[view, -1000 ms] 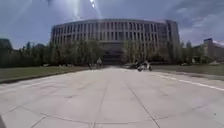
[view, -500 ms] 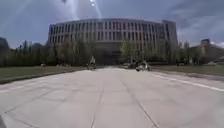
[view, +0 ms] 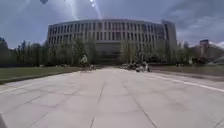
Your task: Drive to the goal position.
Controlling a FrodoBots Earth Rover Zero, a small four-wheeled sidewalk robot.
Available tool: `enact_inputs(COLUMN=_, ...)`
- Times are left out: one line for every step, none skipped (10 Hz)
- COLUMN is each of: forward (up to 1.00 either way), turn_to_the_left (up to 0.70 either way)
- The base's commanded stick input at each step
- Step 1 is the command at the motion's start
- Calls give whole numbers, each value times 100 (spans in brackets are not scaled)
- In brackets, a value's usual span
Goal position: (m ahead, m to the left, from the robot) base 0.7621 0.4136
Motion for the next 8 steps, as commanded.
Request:
enact_inputs(forward=50, turn_to_the_left=-1)
enact_inputs(forward=50, turn_to_the_left=0)
enact_inputs(forward=50, turn_to_the_left=0)
enact_inputs(forward=50, turn_to_the_left=0)
enact_inputs(forward=50, turn_to_the_left=0)
enact_inputs(forward=50, turn_to_the_left=0)
enact_inputs(forward=50, turn_to_the_left=0)
enact_inputs(forward=50, turn_to_the_left=0)
